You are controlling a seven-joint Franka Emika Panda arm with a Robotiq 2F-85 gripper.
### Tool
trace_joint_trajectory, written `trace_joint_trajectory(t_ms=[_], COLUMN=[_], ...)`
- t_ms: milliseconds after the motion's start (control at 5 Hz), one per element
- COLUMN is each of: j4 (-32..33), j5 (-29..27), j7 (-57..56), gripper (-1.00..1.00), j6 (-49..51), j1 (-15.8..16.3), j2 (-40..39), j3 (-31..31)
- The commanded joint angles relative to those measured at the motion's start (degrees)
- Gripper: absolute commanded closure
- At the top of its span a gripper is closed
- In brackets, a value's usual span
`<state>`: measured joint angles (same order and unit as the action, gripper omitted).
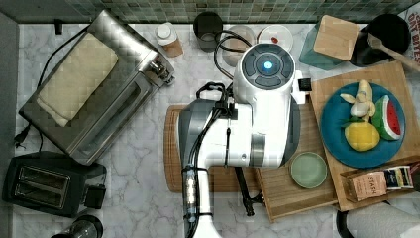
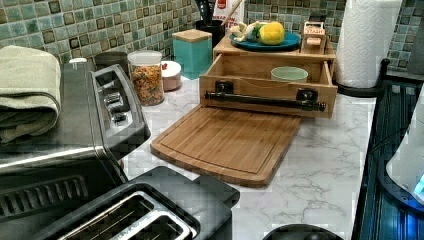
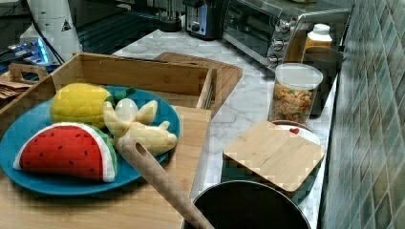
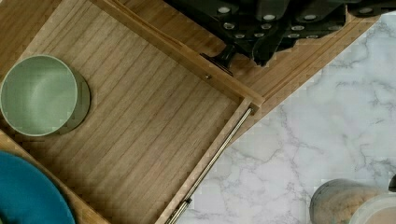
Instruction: Close the drawer.
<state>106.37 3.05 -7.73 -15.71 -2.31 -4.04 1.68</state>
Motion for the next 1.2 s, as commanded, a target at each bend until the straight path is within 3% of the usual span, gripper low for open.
trace_joint_trajectory(t_ms=[200,400,800,1200], j4=[0.07,4.24,14.7,21.36], j5=[0.16,-0.77,-6.07,-6.48], j7=[-0.01,-3.13,-24.95,-30.65], gripper=[1.0,1.0,1.0,1.0], j6=[0.0,-3.45,-9.93,-11.2], j1=[-0.1,-0.37,0.23,3.05], j2=[0.0,1.98,7.39,10.49], j3=[0.02,0.08,-1.32,-3.65])
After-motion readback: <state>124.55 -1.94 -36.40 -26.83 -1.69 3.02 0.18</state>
